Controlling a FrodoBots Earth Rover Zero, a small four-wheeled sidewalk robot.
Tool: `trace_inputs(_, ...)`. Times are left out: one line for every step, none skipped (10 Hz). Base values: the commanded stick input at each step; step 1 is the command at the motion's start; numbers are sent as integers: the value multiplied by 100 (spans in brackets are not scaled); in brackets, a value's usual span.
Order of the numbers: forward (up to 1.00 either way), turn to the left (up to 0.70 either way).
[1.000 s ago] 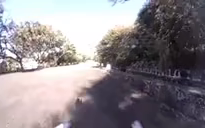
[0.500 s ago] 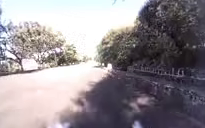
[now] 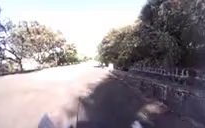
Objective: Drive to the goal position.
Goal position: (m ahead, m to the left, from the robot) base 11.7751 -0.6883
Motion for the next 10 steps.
trace_inputs(50,0)
trace_inputs(50,0)
trace_inputs(50,0)
trace_inputs(50,0)
trace_inputs(50,0)
trace_inputs(50,0)
trace_inputs(50,0)
trace_inputs(50,0)
trace_inputs(50,0)
trace_inputs(50,0)
